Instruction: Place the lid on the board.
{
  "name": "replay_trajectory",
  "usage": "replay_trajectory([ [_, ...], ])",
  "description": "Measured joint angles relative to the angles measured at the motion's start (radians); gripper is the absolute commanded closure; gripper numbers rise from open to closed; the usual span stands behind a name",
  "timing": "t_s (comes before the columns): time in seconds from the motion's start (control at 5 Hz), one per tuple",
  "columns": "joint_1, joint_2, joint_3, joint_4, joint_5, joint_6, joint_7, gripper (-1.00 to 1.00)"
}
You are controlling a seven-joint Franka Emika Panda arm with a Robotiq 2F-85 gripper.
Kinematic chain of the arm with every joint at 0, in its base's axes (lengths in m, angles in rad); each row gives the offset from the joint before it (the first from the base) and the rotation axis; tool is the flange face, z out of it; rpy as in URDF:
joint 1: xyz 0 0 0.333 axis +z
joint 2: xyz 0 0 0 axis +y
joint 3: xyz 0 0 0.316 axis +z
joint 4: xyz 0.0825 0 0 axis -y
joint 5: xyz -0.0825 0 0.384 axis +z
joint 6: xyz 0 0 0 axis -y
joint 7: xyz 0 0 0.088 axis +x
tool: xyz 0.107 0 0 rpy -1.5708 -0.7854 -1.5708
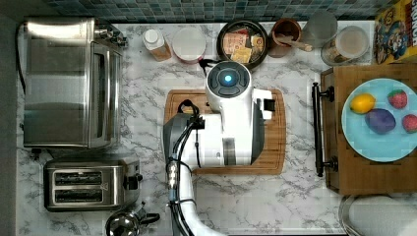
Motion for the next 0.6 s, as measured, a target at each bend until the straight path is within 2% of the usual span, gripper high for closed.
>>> replay_trajectory([
  [0.2, 0.001, 0.003, -0.022, -0.053, -0.044, 0.145, 0.016, 1.0],
  [0.4, -0.008, -0.002, -0.041, -0.125, -0.149, 0.287, 0.09, 1.0],
  [0.6, -0.017, -0.005, -0.059, -0.191, -0.221, 0.323, 0.183, 1.0],
])
